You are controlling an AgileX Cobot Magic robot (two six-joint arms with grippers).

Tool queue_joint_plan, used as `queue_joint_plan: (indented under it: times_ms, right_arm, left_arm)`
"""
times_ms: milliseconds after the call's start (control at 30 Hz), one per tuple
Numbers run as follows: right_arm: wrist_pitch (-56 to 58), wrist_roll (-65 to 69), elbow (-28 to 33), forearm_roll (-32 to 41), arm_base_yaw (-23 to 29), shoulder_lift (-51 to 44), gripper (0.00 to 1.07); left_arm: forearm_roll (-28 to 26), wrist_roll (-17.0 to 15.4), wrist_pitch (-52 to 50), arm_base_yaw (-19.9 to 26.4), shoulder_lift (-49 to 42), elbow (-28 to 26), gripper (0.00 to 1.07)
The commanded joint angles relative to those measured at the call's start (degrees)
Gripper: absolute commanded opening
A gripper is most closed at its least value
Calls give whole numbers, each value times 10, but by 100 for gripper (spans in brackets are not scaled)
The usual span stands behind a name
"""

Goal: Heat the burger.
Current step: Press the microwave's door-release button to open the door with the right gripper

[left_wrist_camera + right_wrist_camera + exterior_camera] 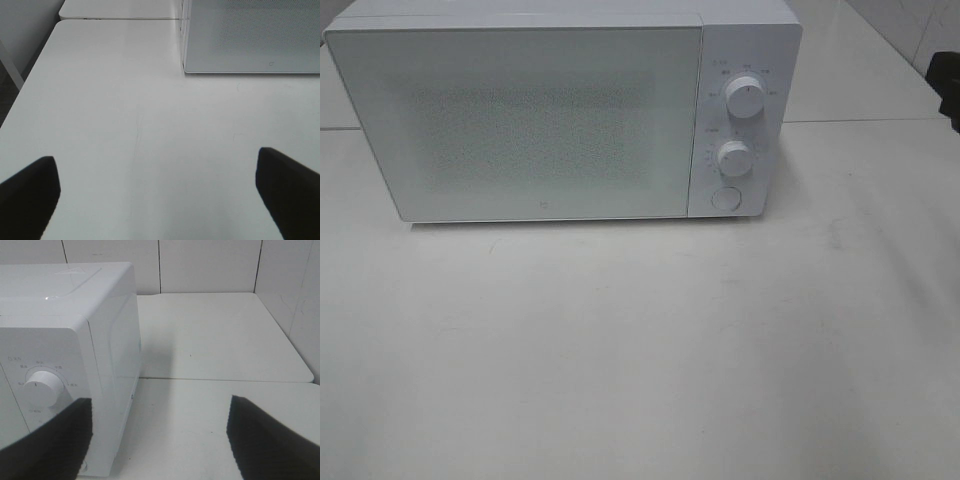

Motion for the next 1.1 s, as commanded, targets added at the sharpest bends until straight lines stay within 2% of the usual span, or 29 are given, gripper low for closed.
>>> queue_joint_plan:
  times_ms: [33,167,233,267,300,367,400,467,500,533,1100]
  right_arm:
    - [-63,-16,10,-3,-2,20,75]
    - [-207,-54,62,39,0,71,75]
    - [-227,-62,72,60,6,81,75]
    - [-262,-84,87,104,25,104,75]
    - [-262,-84,87,104,25,104,75]
    - [-317,-125,103,158,67,142,75]
    - [-317,-125,103,158,67,142,75]
    - [-355,-156,105,211,113,182,75]
    - [-355,-156,105,211,113,182,75]
    - [-380,-166,105,245,145,210,75]
    - [-527,-174,103,435,352,370,75]
  left_arm:
    - [0,-5,2,-3,-5,1,100]
    - [0,-5,2,-3,-5,1,100]
    - [0,-5,2,-3,-5,1,100]
    - [0,-5,2,-3,-5,1,100]
    - [0,-5,2,-3,-5,1,100]
    - [0,-5,2,-3,-5,1,100]
    - [0,-5,2,-3,-5,1,100]
    - [0,-5,2,-3,-5,1,100]
    - [0,-5,2,-3,-5,1,100]
    - [0,-5,2,-3,-5,1,100]
    - [0,-5,2,-3,-5,1,100]
